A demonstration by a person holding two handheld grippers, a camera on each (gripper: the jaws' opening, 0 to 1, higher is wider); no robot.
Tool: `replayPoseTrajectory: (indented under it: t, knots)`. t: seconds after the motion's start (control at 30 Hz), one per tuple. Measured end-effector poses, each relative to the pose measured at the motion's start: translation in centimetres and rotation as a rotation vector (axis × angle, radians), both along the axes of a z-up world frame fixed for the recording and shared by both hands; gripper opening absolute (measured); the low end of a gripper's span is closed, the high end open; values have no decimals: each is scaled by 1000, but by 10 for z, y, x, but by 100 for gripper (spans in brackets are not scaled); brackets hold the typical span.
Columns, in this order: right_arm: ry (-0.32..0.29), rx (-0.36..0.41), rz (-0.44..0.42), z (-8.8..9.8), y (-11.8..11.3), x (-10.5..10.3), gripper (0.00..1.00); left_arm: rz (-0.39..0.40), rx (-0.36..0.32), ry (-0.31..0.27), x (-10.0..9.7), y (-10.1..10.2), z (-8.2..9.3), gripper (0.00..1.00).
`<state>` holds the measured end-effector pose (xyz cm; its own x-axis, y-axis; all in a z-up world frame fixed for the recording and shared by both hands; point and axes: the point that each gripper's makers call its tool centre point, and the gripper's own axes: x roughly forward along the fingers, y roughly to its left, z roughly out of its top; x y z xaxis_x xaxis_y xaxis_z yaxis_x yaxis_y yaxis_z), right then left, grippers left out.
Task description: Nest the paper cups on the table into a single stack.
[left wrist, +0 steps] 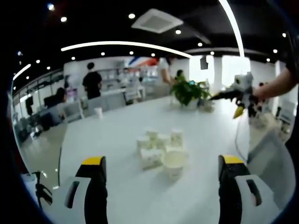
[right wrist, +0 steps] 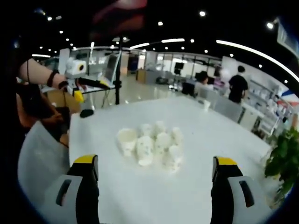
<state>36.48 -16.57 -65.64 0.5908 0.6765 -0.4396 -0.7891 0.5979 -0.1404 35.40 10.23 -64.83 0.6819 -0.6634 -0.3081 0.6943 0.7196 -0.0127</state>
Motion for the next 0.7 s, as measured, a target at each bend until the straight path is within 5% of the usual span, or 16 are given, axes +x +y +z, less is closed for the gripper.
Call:
replayPoseTrajectory:
  t: [0.7]
  knots:
    - [14, 6, 111, -14, 50, 17, 100, 18, -11, 9, -4, 2, -10, 98]
